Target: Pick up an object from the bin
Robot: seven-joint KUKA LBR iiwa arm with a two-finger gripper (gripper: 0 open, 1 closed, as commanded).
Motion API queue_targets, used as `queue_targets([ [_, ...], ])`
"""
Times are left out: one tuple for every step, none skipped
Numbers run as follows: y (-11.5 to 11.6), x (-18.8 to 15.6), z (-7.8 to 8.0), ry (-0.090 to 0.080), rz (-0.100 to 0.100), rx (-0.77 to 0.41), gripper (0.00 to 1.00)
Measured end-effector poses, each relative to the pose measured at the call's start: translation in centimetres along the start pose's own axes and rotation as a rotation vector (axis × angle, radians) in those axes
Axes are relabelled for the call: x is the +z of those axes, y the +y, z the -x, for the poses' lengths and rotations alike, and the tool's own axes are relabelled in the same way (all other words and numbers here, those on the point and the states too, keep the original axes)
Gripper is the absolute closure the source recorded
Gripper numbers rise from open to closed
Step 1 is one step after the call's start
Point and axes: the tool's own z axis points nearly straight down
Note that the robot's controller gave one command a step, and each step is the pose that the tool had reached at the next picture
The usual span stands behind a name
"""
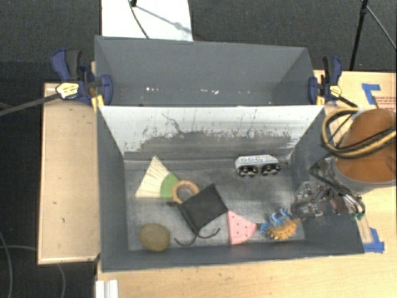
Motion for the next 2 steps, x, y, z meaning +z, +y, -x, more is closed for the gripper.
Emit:
queue_targets([
  [-0.5,-6.2,-0.2,0.006,0.003,0.007,1.0],
  [0.9,-1.0,1.6,0.005,0.003,-0.05,0.0],
])
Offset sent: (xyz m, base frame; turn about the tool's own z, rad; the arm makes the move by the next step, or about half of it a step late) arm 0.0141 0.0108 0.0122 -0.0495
